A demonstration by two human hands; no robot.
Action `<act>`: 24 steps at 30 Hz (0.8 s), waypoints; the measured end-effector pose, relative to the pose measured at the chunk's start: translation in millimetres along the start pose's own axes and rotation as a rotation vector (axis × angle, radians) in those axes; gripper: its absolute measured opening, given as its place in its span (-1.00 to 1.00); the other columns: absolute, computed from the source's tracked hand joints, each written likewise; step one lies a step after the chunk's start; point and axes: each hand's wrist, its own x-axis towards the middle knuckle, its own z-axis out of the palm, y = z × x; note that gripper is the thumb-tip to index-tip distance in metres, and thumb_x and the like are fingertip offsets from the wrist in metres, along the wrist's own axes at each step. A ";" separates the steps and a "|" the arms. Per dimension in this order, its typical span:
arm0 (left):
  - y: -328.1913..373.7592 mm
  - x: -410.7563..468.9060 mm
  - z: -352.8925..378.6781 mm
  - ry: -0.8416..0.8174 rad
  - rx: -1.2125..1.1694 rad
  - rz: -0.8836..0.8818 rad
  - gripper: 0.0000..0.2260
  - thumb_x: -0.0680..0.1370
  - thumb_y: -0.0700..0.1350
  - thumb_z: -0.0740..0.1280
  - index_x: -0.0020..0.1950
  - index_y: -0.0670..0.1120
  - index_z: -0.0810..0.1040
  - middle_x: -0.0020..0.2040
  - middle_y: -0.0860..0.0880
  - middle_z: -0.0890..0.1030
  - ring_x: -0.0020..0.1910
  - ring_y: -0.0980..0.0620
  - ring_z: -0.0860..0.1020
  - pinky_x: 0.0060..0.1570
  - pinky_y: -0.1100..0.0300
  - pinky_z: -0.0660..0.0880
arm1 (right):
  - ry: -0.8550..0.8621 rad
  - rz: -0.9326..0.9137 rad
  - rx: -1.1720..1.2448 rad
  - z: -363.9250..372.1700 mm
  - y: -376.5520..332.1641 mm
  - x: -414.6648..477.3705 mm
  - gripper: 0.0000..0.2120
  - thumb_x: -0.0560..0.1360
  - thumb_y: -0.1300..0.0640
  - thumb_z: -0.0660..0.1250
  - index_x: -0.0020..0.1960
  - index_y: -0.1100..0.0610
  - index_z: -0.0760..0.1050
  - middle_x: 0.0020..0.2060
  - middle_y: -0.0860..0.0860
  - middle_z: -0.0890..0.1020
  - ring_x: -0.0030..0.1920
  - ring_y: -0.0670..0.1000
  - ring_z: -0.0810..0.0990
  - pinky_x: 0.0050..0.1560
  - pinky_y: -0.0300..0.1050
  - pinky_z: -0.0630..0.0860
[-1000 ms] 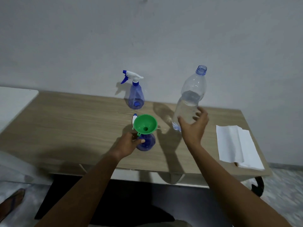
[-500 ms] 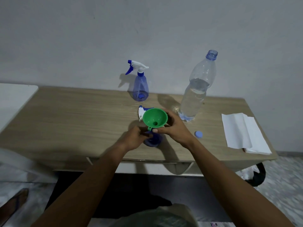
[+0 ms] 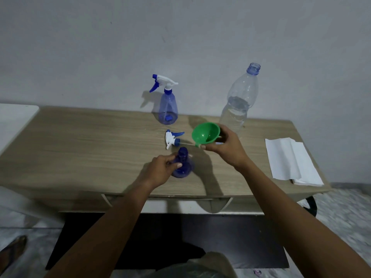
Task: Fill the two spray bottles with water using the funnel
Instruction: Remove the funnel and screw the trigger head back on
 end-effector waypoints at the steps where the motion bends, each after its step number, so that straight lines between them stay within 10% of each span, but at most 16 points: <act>1: -1.7 0.1 1.0 0.022 0.007 -0.004 -0.67 0.55 0.07 0.41 0.31 0.26 0.56 0.00 0.10 0.72 0.05 0.14 0.63 -0.04 0.26 0.43 | -0.008 0.030 -0.106 0.5 13.4 -1.2 -0.31 0.24 0.28 0.69 0.32 0.14 0.53 0.12 0.05 0.68 0.09 0.03 0.68 0.08 -0.09 0.62; 19: -7.0 -0.7 -0.9 0.091 0.022 -0.060 -0.53 0.40 0.36 0.29 0.31 0.44 0.40 0.02 0.15 0.72 0.09 0.14 0.65 0.15 0.04 0.58 | -0.123 0.067 -0.534 6.3 77.7 -8.7 0.07 0.18 -0.04 0.69 0.57 -0.05 0.24 0.39 0.06 0.50 0.33 0.11 0.51 0.29 0.17 0.52; 24: -3.2 -0.7 -5.6 0.074 0.032 -0.076 -0.50 0.38 0.38 0.30 0.32 0.41 0.43 0.07 0.17 0.71 0.10 0.15 0.64 0.15 0.00 0.59 | -0.134 0.053 -0.460 -11.1 53.0 -1.1 0.05 0.19 -0.01 0.72 0.56 -0.06 0.28 0.39 0.02 0.44 0.24 -0.02 0.49 0.18 -0.07 0.51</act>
